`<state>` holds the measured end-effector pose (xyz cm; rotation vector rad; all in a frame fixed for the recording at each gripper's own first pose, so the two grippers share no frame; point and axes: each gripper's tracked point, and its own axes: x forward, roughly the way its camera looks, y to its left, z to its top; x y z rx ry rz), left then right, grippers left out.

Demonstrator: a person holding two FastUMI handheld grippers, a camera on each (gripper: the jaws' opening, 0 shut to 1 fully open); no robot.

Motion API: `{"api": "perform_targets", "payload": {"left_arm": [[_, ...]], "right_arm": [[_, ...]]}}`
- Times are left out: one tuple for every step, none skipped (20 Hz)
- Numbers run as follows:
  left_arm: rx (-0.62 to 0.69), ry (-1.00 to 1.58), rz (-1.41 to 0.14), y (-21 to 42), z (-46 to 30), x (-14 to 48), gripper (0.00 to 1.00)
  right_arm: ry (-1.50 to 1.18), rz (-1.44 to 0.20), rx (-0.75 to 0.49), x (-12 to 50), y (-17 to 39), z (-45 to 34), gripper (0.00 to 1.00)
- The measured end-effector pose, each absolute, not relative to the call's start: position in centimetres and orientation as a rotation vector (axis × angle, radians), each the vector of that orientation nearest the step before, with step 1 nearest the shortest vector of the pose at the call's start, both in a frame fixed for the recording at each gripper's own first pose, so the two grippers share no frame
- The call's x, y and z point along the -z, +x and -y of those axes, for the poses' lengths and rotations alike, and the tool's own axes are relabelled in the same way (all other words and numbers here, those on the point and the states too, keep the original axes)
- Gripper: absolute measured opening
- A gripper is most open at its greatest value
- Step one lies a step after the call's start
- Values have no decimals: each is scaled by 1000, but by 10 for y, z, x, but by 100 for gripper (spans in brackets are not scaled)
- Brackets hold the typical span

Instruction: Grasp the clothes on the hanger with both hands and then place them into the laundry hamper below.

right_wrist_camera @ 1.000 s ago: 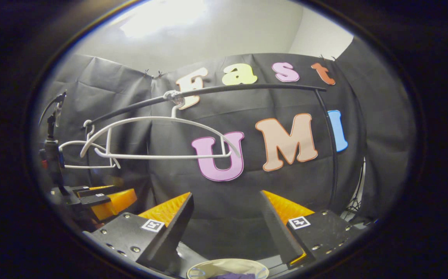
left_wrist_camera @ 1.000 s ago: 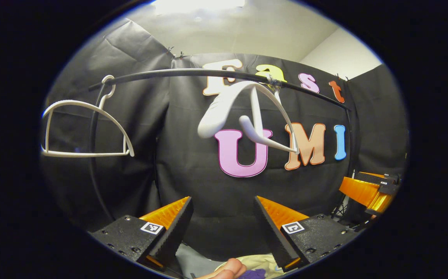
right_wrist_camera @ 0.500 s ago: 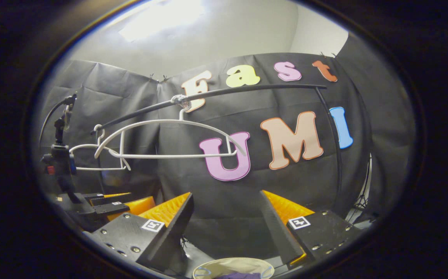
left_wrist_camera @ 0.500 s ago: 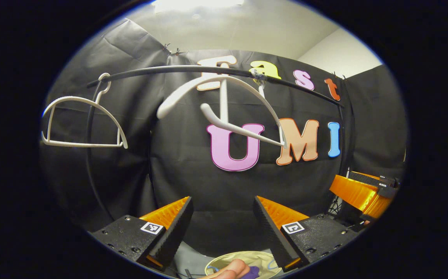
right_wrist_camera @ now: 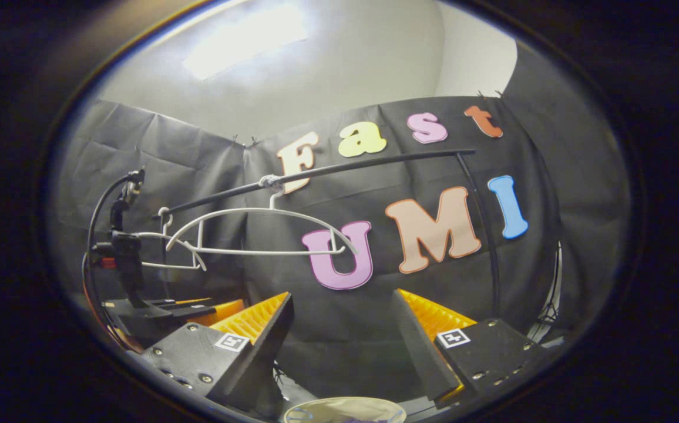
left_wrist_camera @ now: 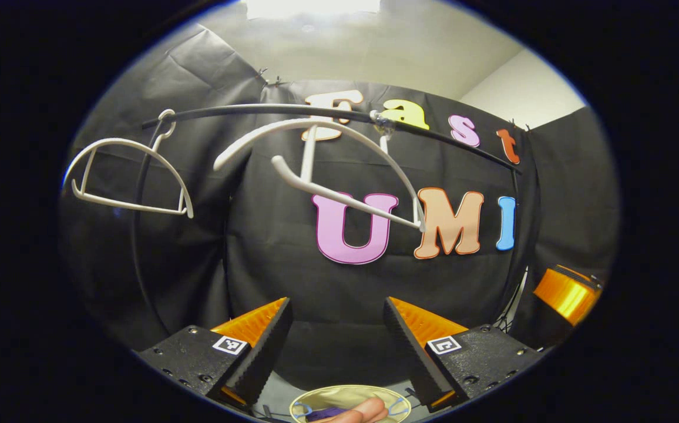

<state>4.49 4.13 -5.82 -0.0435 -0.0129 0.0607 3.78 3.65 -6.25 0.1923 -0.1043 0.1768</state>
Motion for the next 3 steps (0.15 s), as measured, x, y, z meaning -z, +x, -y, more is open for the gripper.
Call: {"api": "perform_targets", "payload": {"left_arm": [[-65,-43,25,42,-37,55,92],[-60,-49,34,40,-31,52,92],[-52,-56,35,38,-24,51,92]], "right_arm": [[195,108,-165,58,35,-26,100],[197,110,-159,59,28,-18,100],[199,114,-164,56,24,-13,100]]}}
